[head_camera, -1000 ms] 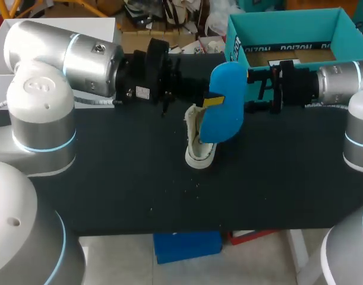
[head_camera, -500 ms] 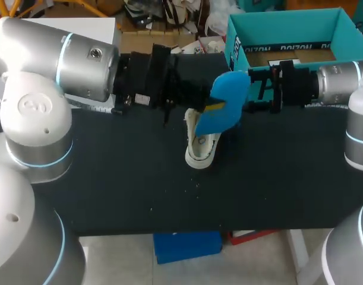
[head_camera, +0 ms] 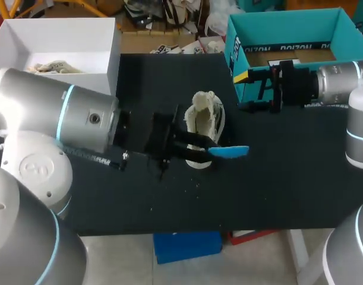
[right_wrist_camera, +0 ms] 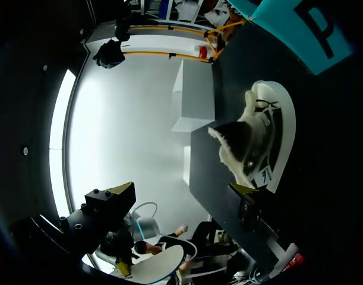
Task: Take the shoe out of the shoebox, open the shoe tongue, remove and reinsert the insole, then place the shoe into the shoebox
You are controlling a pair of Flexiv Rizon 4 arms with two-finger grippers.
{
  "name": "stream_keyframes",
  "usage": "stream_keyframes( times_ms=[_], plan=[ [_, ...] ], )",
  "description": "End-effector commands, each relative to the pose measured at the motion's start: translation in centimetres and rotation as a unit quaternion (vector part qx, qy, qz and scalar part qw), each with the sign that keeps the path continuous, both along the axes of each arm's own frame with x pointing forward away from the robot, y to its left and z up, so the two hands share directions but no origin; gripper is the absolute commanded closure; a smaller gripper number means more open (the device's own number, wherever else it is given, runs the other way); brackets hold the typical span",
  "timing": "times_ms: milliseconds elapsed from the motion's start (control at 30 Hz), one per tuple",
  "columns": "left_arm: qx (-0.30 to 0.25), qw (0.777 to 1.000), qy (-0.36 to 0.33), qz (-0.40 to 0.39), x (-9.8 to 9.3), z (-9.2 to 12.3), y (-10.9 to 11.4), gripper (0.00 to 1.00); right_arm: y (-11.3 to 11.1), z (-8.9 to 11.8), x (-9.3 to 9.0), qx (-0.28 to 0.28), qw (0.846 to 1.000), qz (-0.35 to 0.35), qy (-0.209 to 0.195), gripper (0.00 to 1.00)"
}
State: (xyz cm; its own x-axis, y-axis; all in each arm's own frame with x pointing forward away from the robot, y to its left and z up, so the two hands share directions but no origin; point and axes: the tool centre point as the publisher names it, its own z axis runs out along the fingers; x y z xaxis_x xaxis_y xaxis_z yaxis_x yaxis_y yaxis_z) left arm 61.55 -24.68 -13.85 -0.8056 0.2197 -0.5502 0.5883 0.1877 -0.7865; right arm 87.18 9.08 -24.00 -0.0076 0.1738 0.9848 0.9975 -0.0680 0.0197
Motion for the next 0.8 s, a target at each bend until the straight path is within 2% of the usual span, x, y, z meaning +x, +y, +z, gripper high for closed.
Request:
stream_keyframes(
  times_ms=[33,200,233,300,333,400,467,567,600,800],
  plan=[
    [-0.026,0.999,-0.01,0.031,-1.2,-0.7,0.7,1.0,0.2,-0.1,0.0,-0.001,1.0,-0.001,0.0,0.0],
    [-0.026,0.999,-0.01,0.031,-1.2,-0.7,0.7,1.0,0.2,-0.1,0.0,-0.001,1.0,-0.001,0.0,0.0],
    [-0.033,0.998,-0.047,0.032,-2.0,-0.4,0.6,1.0,0.2,-0.1,0.0,-0.001,1.0,-0.001,0.0,0.0],
    [-0.002,0.986,-0.161,0.038,-3.2,-0.6,0.5,1.0,0.2,-0.1,0.0,-0.001,1.0,-0.001,0.0,0.0],
    [-0.036,0.984,-0.171,0.04,-3.5,-1.1,0.8,1.0,0.2,-0.1,0.0,-0.001,1.0,-0.001,0.0,0.0],
    [-0.014,0.97,-0.24,0.044,-4.1,-2.0,1.0,1.0,0.2,-0.1,0.0,-0.001,1.0,-0.001,0.0,0.0],
    [-0.007,0.961,-0.271,0.05,-4.1,-2.9,1.4,1.0,0.2,-0.1,0.0,-0.001,1.0,-0.001,0.0,0.0],
    [0.014,0.953,-0.295,0.064,-3.6,-4.3,1.9,1.0,0.2,-0.1,0.0,-0.001,1.0,-0.001,0.0,0.0],
    [0.005,0.958,-0.278,0.064,-3.2,-4.9,2.2,1.0,0.2,-0.1,0.0,-0.001,1.0,-0.001,0.0,0.0],
    [0.005,0.958,-0.278,0.064,-3.2,-4.9,2.2,1.0,0.2,-0.1,0.0,-0.001,1.0,-0.001,0.0,0.0]
  ],
)
